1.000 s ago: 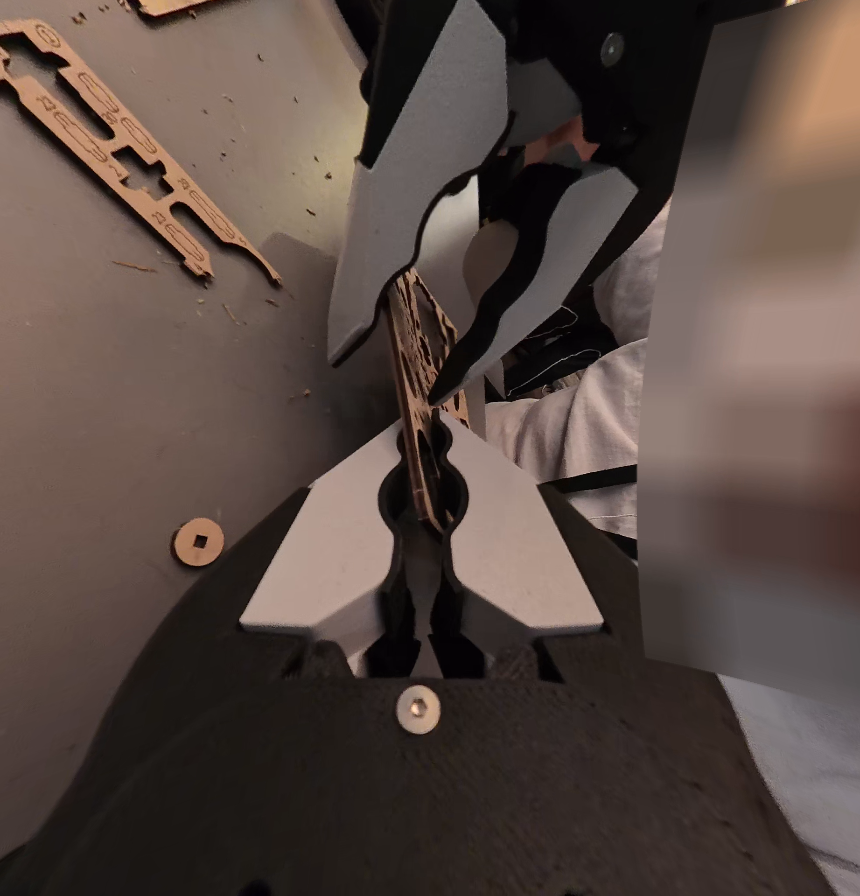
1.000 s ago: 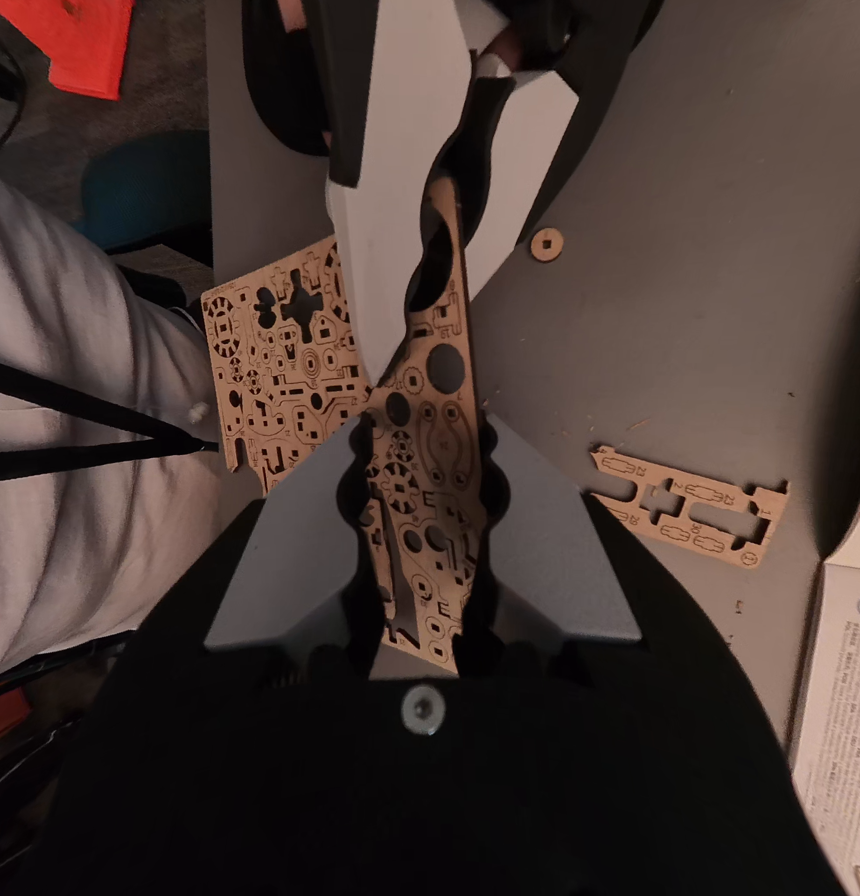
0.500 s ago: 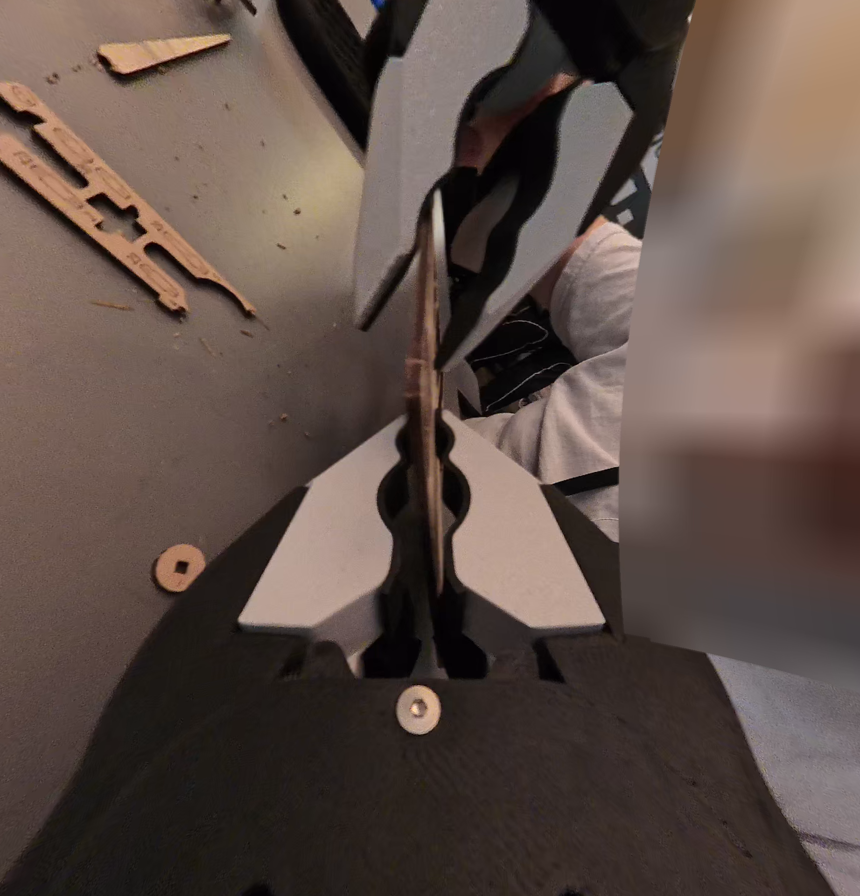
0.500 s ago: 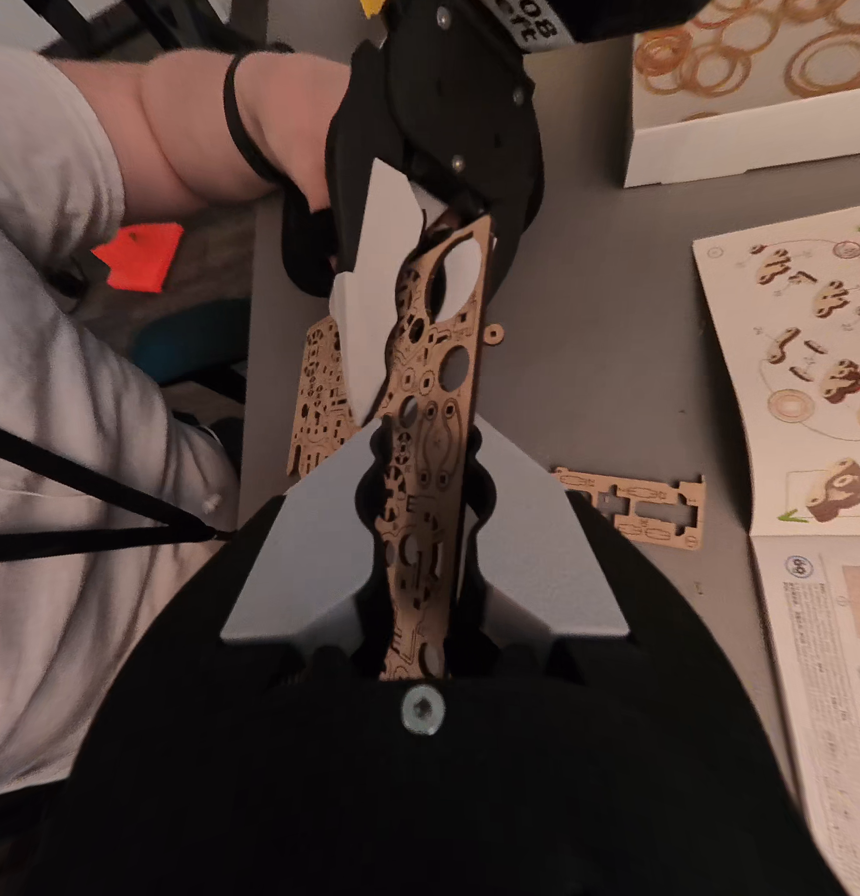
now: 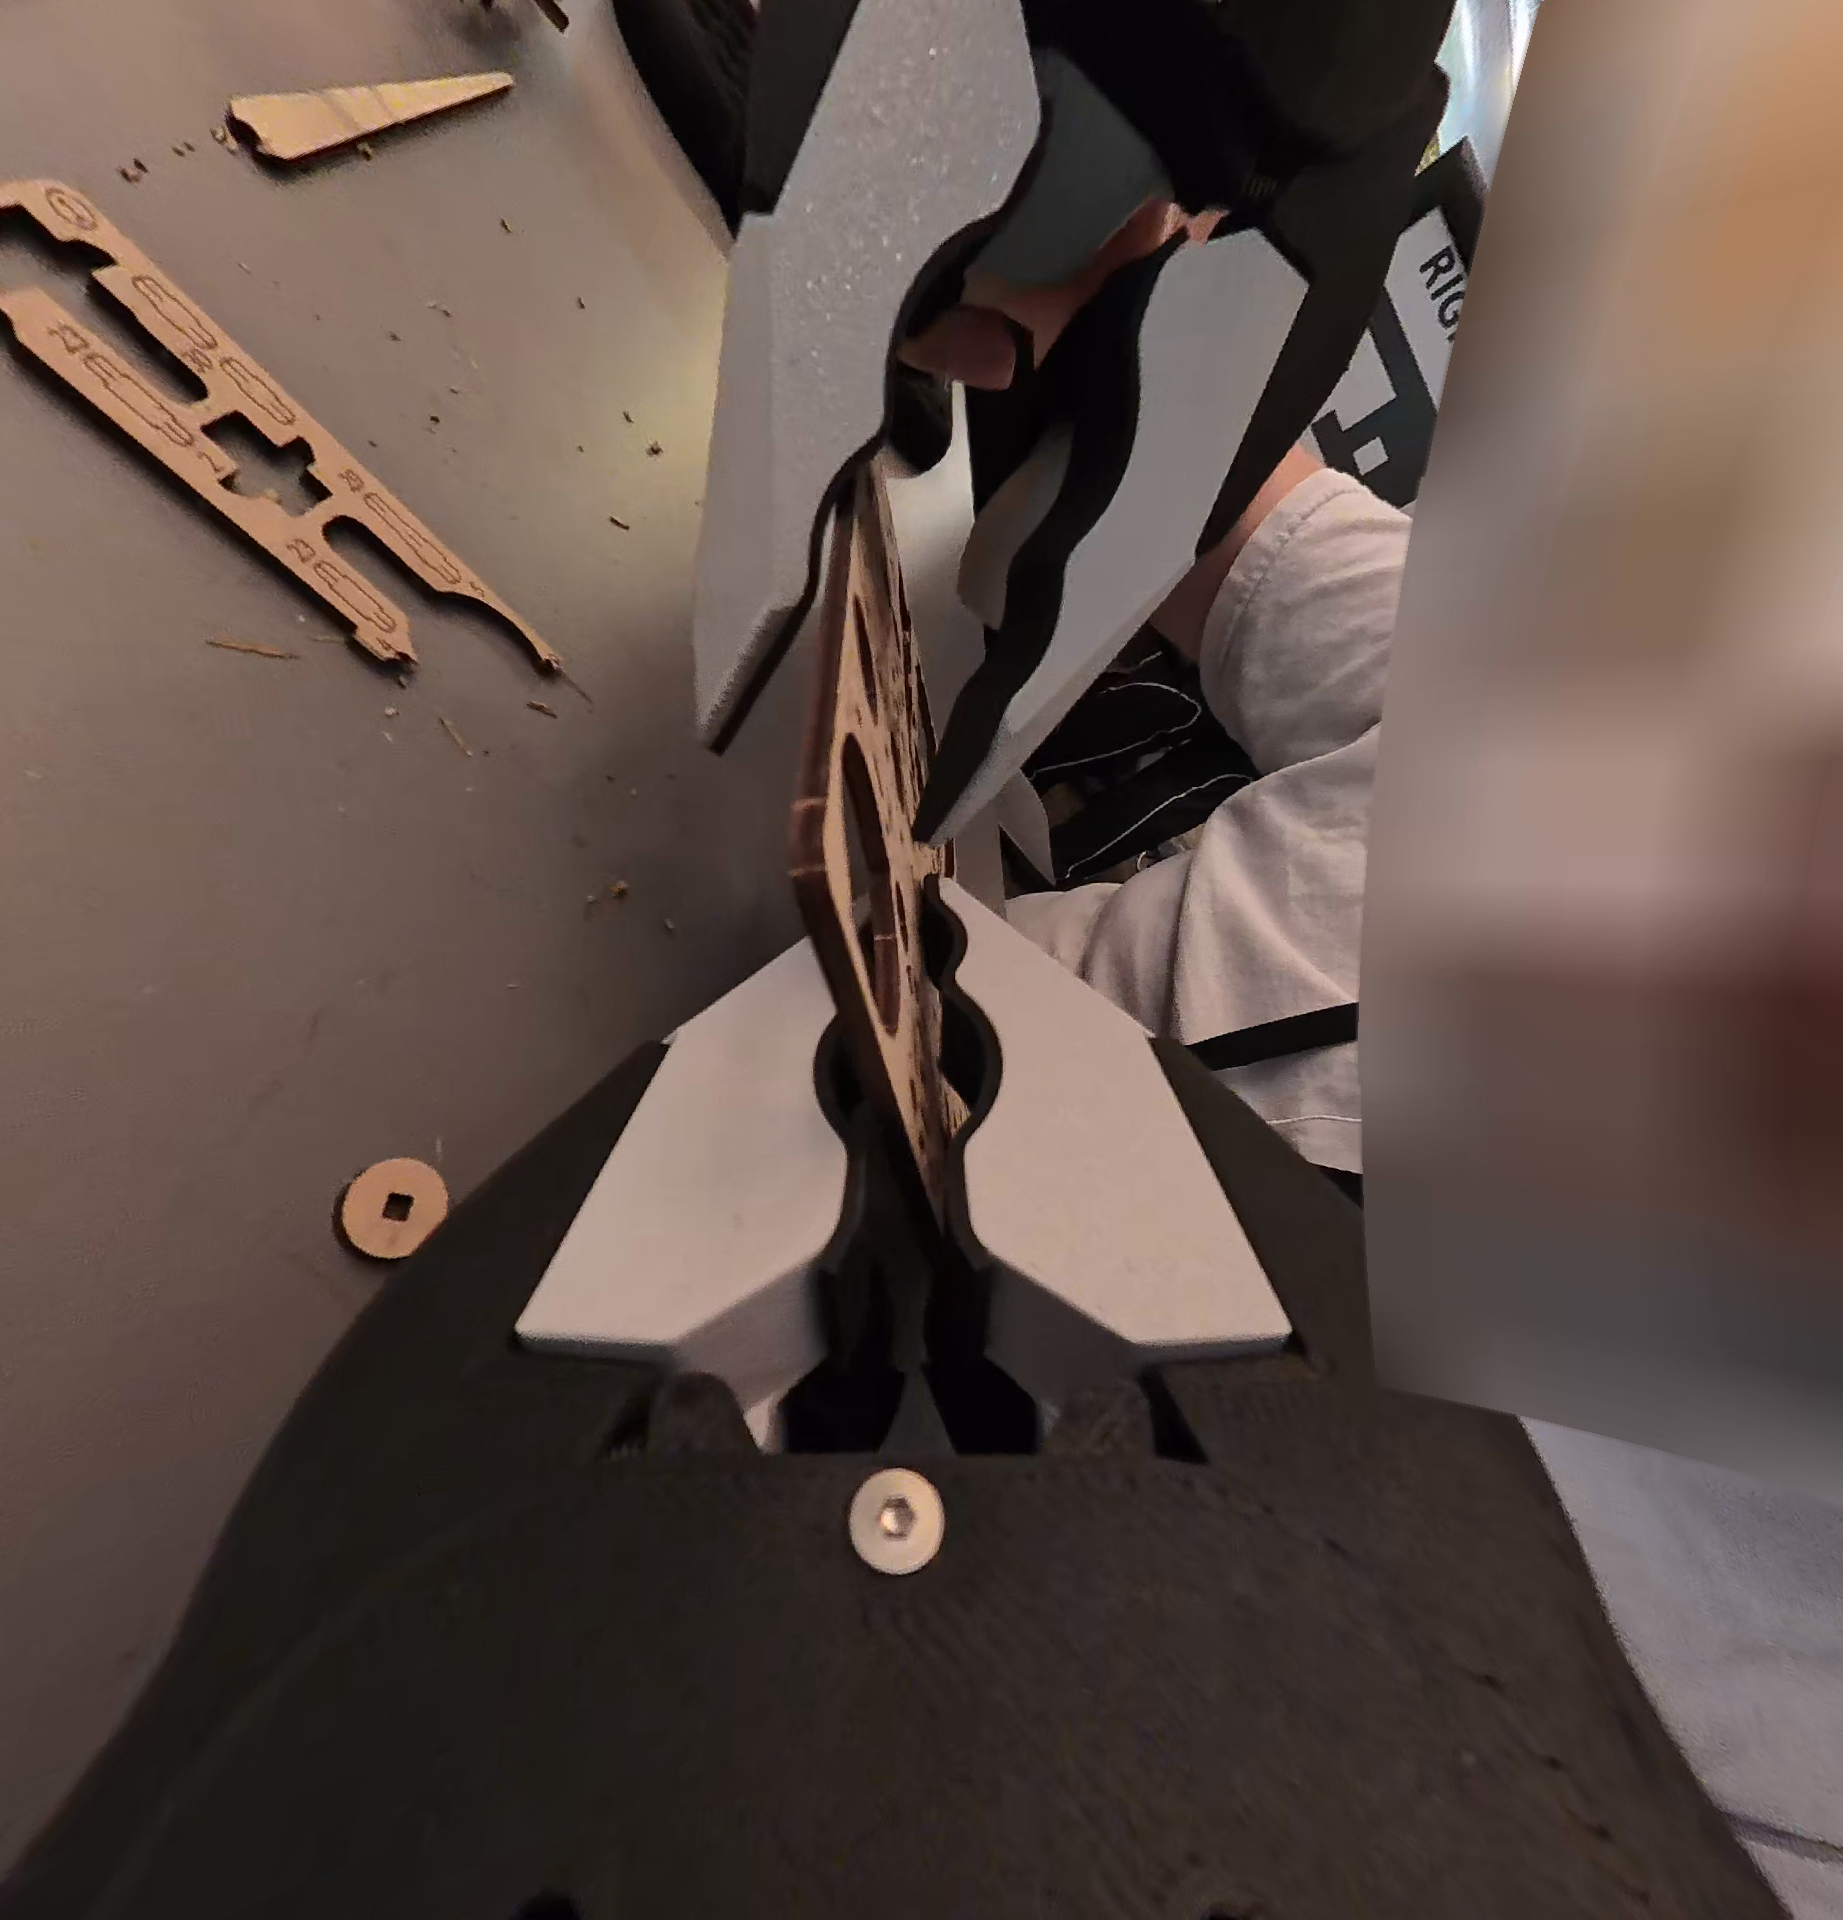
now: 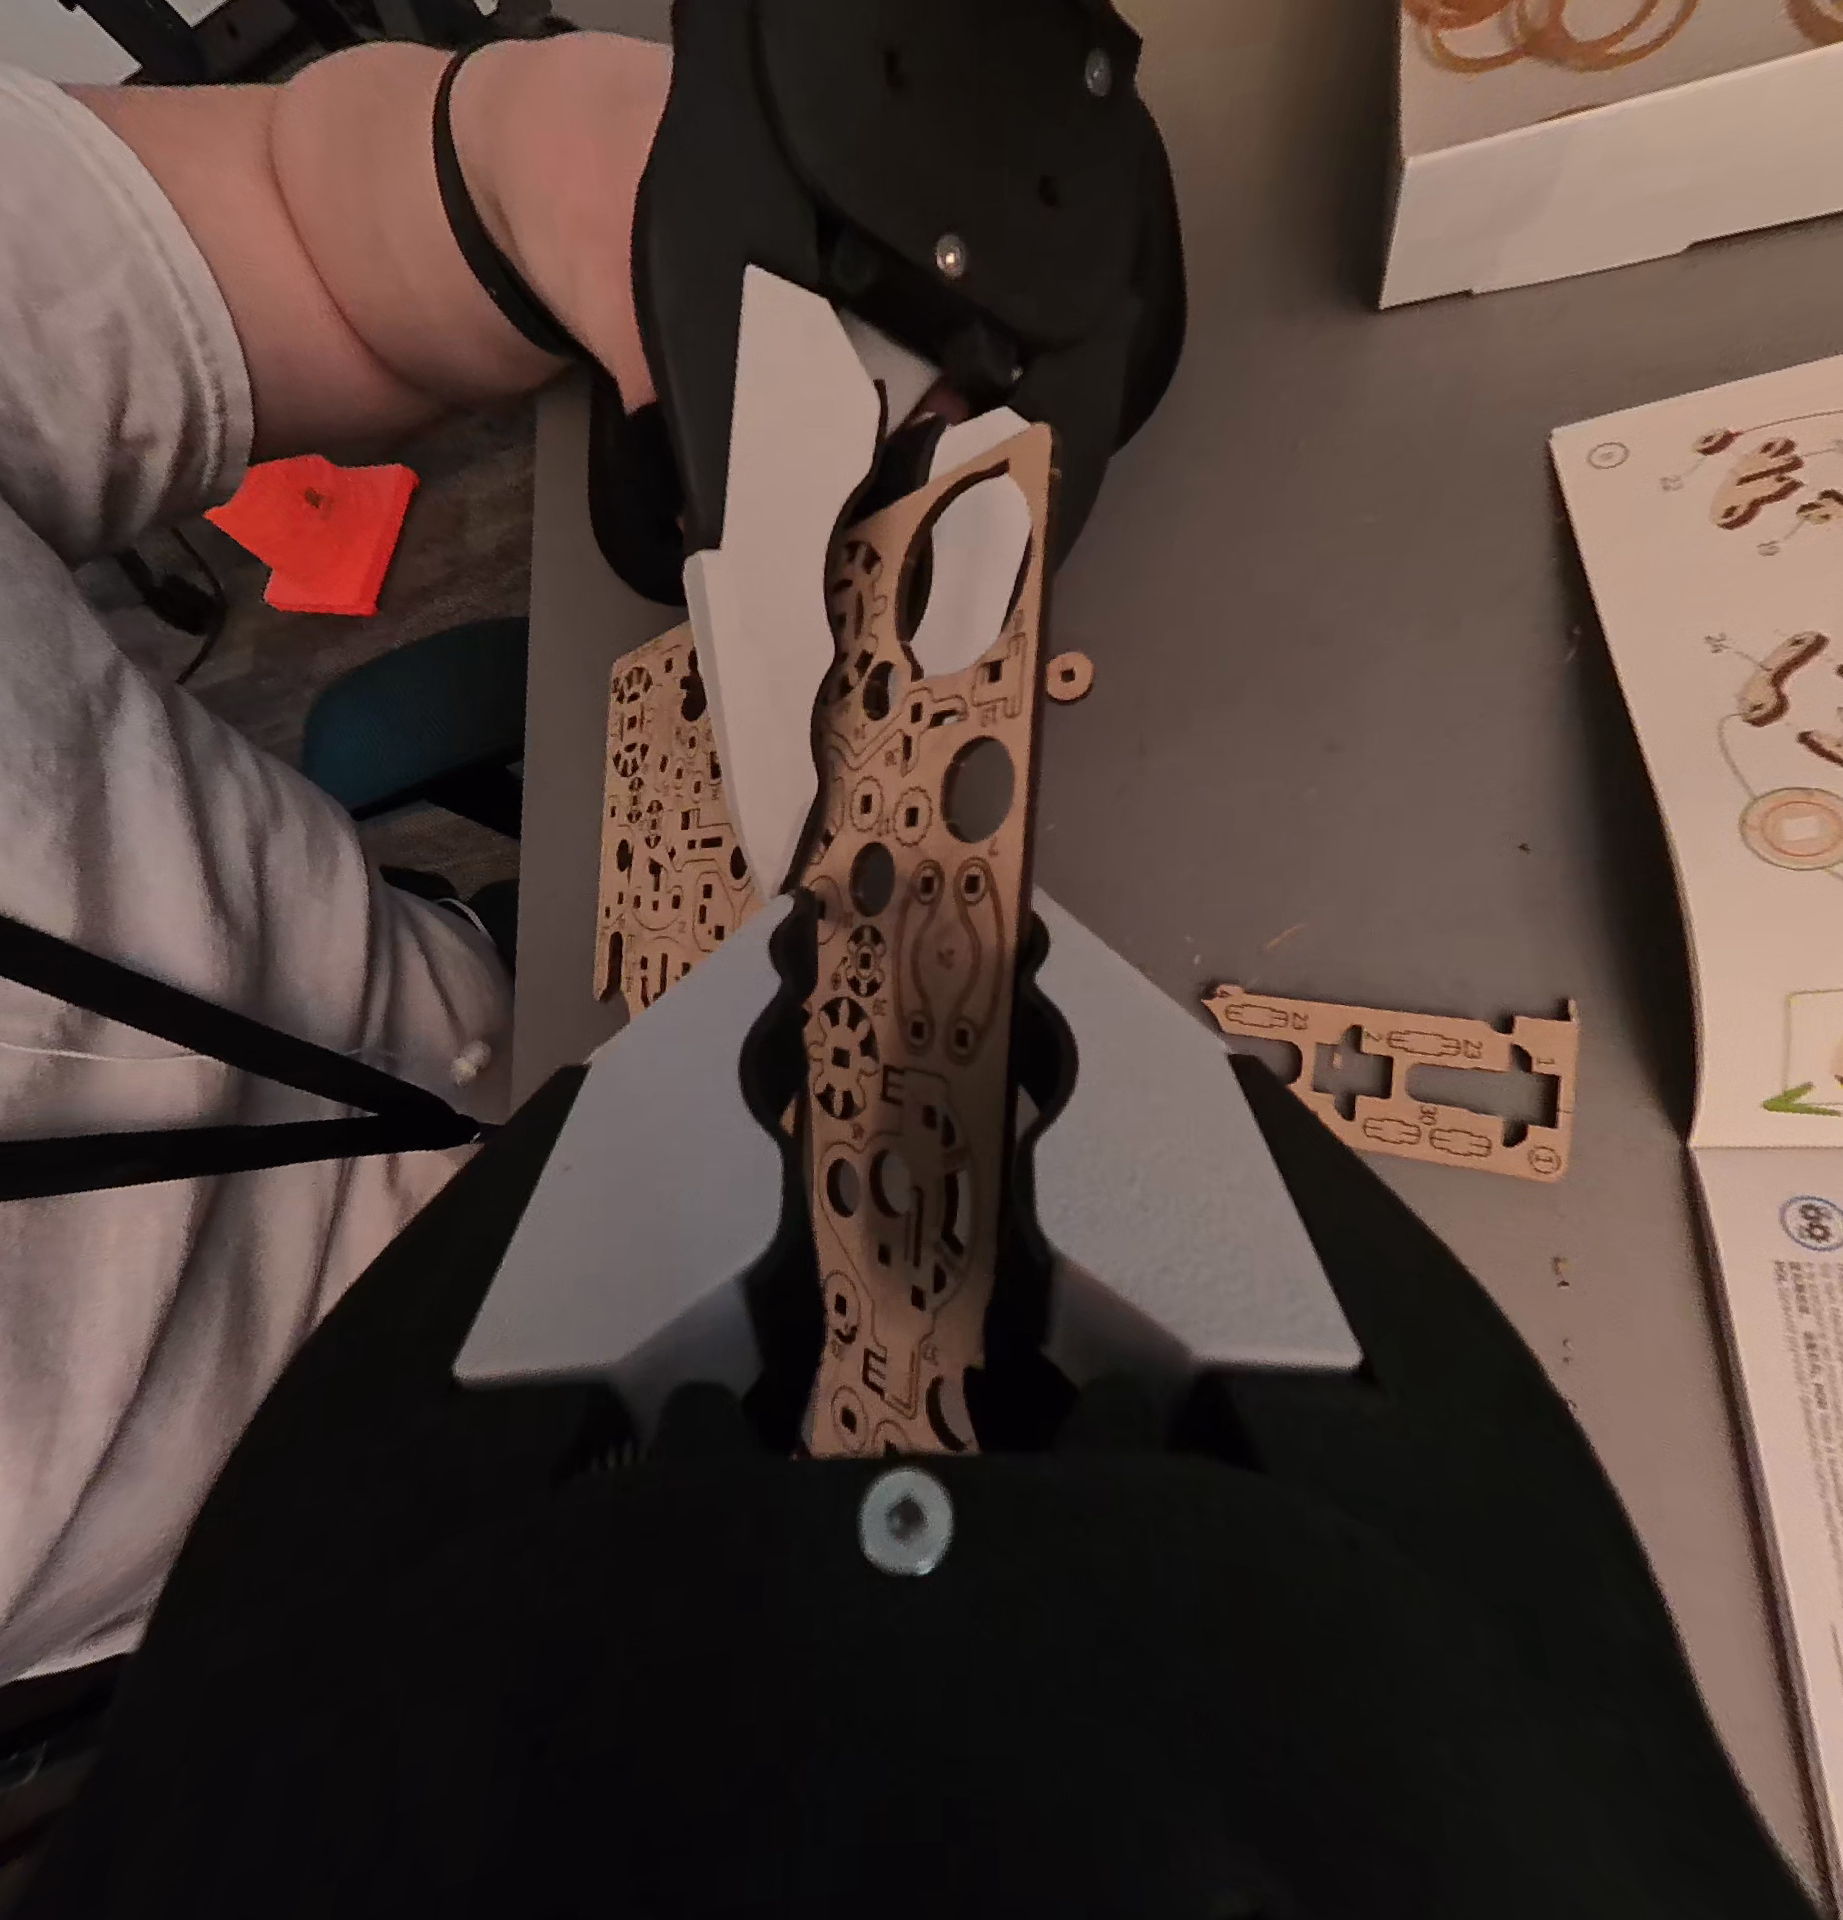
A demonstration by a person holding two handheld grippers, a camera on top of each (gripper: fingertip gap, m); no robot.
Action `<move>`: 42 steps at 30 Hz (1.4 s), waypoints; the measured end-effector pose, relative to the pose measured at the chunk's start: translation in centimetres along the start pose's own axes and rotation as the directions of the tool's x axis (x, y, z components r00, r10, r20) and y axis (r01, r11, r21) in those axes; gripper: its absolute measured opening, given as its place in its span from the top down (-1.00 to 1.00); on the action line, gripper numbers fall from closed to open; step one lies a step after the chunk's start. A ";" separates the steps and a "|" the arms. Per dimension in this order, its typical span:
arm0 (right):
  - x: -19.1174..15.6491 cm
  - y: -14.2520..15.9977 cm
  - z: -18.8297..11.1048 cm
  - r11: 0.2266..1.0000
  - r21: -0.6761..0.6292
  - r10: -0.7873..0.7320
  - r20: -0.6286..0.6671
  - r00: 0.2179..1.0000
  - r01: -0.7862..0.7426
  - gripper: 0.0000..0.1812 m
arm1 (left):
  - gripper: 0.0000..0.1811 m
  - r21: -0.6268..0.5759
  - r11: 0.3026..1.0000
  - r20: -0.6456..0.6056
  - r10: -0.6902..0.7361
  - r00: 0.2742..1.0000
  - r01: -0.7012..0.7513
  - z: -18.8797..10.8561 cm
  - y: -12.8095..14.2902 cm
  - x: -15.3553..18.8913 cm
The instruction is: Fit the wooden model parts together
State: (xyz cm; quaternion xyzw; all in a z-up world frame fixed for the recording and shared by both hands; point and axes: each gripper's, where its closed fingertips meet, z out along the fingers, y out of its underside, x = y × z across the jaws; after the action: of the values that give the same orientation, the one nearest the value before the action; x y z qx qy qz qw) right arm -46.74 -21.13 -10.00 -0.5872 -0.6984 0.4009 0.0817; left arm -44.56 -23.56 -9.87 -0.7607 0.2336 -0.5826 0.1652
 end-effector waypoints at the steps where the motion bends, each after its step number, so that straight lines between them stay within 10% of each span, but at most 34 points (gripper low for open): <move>1: 0.0 0.1 0.0 1.000 -0.002 -0.003 0.000 1.000 0.003 0.63 | 0.99 0.000 1.000 -0.001 -0.004 1.000 0.004 0.0 0.0 0.0; 42: 0.4 0.8 0.6 0.995 -0.101 0.017 -0.059 0.998 -0.023 0.58 | 0.97 -0.016 0.999 0.068 0.033 0.997 -0.032 0.2 0.4 -0.6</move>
State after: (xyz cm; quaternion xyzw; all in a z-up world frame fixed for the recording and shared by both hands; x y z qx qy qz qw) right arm -46.62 -21.06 -11.02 -0.6090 -0.7093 0.3483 0.0679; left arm -44.58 -23.58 -10.63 -0.7775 0.2445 -0.5518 0.1768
